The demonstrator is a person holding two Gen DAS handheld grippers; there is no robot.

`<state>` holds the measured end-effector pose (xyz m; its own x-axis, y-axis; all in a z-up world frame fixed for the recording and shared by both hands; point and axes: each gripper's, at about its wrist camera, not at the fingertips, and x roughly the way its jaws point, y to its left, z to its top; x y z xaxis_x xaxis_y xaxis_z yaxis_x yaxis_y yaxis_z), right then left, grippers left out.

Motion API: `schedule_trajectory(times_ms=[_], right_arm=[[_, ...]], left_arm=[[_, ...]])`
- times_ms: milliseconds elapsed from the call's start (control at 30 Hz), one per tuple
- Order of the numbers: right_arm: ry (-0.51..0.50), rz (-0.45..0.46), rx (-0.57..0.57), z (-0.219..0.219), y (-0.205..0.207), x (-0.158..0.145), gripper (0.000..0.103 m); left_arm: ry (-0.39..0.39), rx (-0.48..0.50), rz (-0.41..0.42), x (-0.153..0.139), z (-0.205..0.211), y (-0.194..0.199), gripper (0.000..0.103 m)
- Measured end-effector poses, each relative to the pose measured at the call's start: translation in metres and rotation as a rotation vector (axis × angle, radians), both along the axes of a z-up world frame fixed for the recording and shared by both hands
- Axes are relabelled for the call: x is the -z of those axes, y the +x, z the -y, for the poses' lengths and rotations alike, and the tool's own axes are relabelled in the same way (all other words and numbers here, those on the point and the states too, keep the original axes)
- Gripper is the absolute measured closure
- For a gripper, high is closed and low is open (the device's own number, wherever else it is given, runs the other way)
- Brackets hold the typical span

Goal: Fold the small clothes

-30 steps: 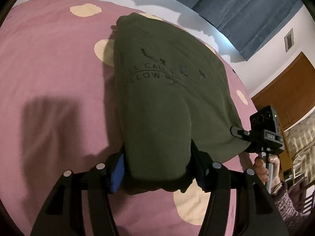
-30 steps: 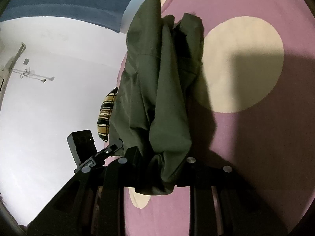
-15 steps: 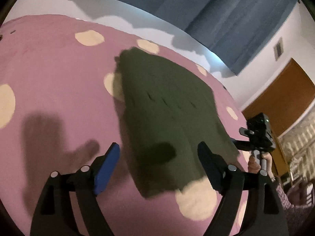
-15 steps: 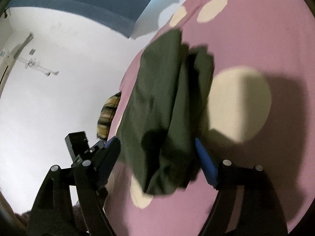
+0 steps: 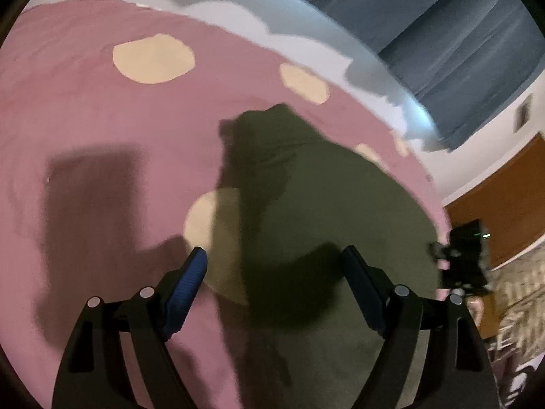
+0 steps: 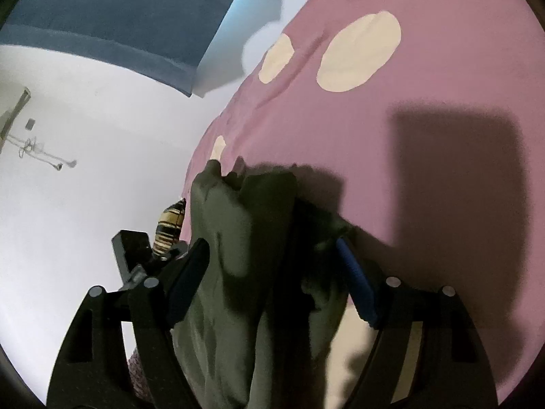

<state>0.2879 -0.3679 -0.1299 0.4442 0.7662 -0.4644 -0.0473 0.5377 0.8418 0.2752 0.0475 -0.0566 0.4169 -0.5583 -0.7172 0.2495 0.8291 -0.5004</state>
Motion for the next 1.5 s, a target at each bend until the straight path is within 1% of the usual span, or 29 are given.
schedule_trajectory(times_ms=[33, 67, 133, 233, 400, 500, 1000, 1167, 1333, 1500], right_arm=[[0.006, -0.01, 0.002, 0.001, 0.002, 0.005, 0.055], [0.013, -0.025, -0.004, 0.003, 0.004, 0.011, 0.06], [0.015, -0.051, -0.009, 0.003, 0.005, 0.019, 0.074], [0.034, -0.057, -0.012, 0.001, 0.006, 0.023, 0.078], [0.047, -0.054, -0.012, 0.001, 0.005, 0.026, 0.079], [0.053, -0.052, -0.01, -0.001, 0.006, 0.025, 0.08], [0.084, -0.043, -0.007, -0.002, 0.006, 0.022, 0.08], [0.116, -0.043, 0.024, 0.003, -0.001, 0.022, 0.078], [0.121, -0.053, 0.062, 0.013, -0.014, 0.022, 0.076], [0.139, -0.06, 0.098, 0.022, -0.031, 0.022, 0.072]], left_arm=[[0.026, 0.002, -0.003, 0.003, 0.003, 0.002, 0.024], [0.034, 0.004, 0.005, 0.005, 0.004, 0.001, 0.028], [0.045, 0.013, 0.029, 0.007, 0.007, -0.003, 0.03], [0.079, 0.014, 0.063, 0.01, 0.011, -0.007, 0.031], [0.059, -0.003, 0.047, 0.014, 0.007, -0.004, 0.03], [0.06, -0.008, 0.052, 0.014, 0.009, -0.003, 0.029], [0.062, -0.014, 0.051, 0.015, 0.013, 0.002, 0.028], [0.06, -0.024, 0.043, 0.014, 0.012, 0.003, 0.025], [0.078, -0.043, 0.041, 0.011, 0.011, -0.002, 0.024], [0.128, -0.06, 0.064, 0.001, 0.01, -0.012, 0.024]])
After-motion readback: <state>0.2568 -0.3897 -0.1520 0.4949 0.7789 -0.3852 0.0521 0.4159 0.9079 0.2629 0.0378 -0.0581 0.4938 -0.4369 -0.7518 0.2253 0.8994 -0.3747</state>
